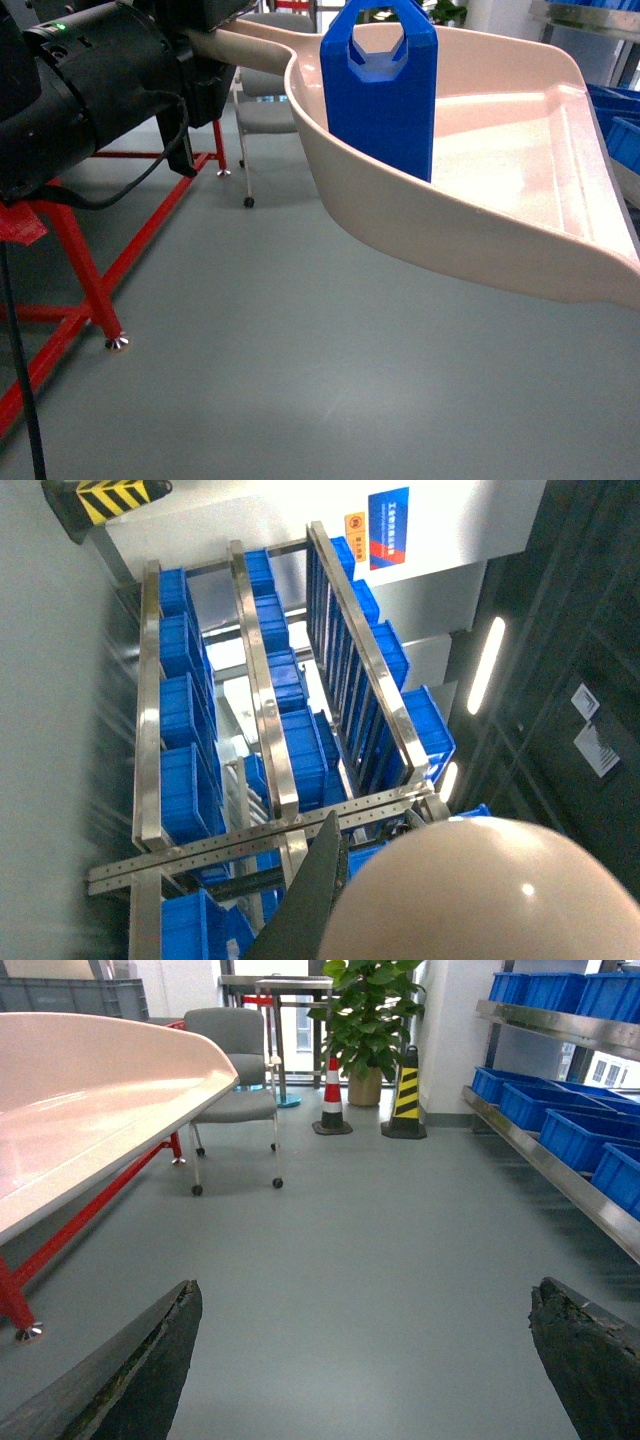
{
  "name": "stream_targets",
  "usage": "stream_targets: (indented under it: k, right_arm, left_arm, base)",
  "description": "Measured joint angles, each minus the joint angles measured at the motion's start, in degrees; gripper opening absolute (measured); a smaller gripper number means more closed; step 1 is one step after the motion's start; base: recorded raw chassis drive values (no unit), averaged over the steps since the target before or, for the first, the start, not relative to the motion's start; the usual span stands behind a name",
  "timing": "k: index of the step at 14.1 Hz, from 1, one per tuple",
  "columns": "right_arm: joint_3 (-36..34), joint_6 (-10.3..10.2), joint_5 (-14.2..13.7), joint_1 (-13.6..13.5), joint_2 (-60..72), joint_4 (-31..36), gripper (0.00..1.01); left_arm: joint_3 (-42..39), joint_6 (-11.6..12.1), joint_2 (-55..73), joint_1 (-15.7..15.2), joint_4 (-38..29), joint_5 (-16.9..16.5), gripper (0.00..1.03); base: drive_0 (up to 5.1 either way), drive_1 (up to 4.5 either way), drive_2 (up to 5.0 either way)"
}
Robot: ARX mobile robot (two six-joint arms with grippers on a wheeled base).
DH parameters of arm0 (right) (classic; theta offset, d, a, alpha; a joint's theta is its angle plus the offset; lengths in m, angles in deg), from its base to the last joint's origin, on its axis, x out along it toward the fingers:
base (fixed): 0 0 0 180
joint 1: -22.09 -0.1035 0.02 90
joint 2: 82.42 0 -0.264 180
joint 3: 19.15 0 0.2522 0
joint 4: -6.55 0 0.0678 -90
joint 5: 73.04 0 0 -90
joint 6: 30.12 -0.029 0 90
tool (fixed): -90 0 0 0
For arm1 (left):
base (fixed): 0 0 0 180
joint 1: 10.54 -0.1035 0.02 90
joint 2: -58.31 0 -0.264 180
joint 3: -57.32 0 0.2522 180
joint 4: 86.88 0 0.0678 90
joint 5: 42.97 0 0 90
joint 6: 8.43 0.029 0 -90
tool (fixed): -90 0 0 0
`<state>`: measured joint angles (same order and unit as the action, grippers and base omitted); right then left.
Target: Place part in tray to right shelf
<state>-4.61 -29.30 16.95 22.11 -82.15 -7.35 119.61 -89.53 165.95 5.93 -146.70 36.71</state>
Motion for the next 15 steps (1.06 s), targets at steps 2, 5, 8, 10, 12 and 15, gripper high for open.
stream_targets:
  k: [2,5,8,10,12,15]
  right_arm:
    - [0.0,0.0,0.0,0.0,0.0,0.1,0.98]
    - [0.0,0.0,0.0,0.0,0.0,-0.2,0.98]
    - [0.0,0.0,0.0,0.0,0.0,-0.2,0.98]
    - [0.0,0.0,0.0,0.0,0.0,-0.1,0.98]
    - [0.0,0.0,0.0,0.0,0.0,0.0,0.98]
    - [0.0,0.0,0.0,0.0,0.0,-0.1,0.98]
  left_arm:
    - [0.0,0.0,0.0,0.0,0.4,-0.1,0.12]
    - [0.0,0.0,0.0,0.0,0.6,0.0,0.12]
    - [0.1,0.0,0.1,-0.1,0.0,0.0,0.12]
    - [0.1,0.0,0.1,-0.1,0.4,0.0,0.12]
    - [0.1,0.0,0.1,0.0,0.5,0.0,0.12]
    - [0.1,0.0,0.1,0.0,0.3,0.0,0.12]
  base:
    - [0.1,4.38,-4.2]
    - [0.1,4.35,-4.2]
    - [-2.1,-2.13,-2.1]
    - [-2.1,-2.13,-2.1]
    - [-2.1,-2.13,-2.1]
    - [-2.1,-2.13,-2.1]
